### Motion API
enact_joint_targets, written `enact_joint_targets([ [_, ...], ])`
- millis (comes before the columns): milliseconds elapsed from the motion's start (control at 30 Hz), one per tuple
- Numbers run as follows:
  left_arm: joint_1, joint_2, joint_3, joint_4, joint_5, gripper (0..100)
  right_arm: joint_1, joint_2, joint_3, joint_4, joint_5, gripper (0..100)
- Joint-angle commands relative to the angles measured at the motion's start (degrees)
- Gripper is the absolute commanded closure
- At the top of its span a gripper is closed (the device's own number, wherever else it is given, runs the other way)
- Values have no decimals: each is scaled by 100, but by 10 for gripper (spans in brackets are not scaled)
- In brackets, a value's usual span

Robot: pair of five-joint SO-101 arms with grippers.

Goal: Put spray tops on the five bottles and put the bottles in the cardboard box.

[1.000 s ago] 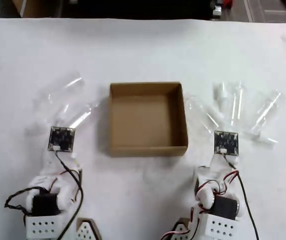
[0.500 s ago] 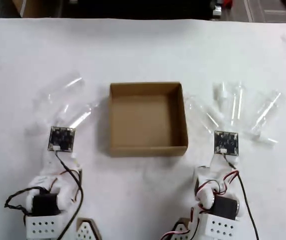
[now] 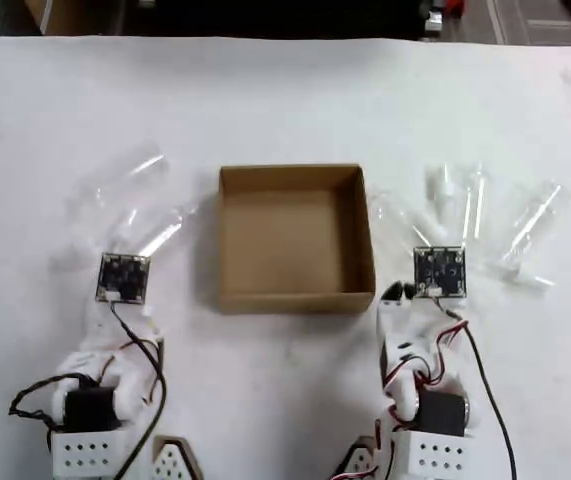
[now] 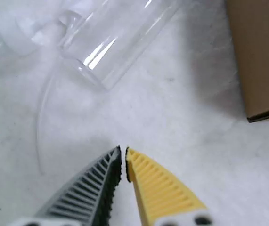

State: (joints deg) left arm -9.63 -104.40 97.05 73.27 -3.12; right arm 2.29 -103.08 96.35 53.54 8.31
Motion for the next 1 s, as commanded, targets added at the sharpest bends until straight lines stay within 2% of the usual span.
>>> enact_joint_targets([
  [0,22,-4,-9,18,70,976,374,-40,9,-523,53,984],
  [233,40,-4,-9,18,88,976,1789,-40,-26,-769,62,984],
  [367,48,-4,-9,18,88,976,2264,-40,0,-1015,62,984],
  [967,48,-4,-9,18,97,976,2308,-40,26,-1068,62,984],
])
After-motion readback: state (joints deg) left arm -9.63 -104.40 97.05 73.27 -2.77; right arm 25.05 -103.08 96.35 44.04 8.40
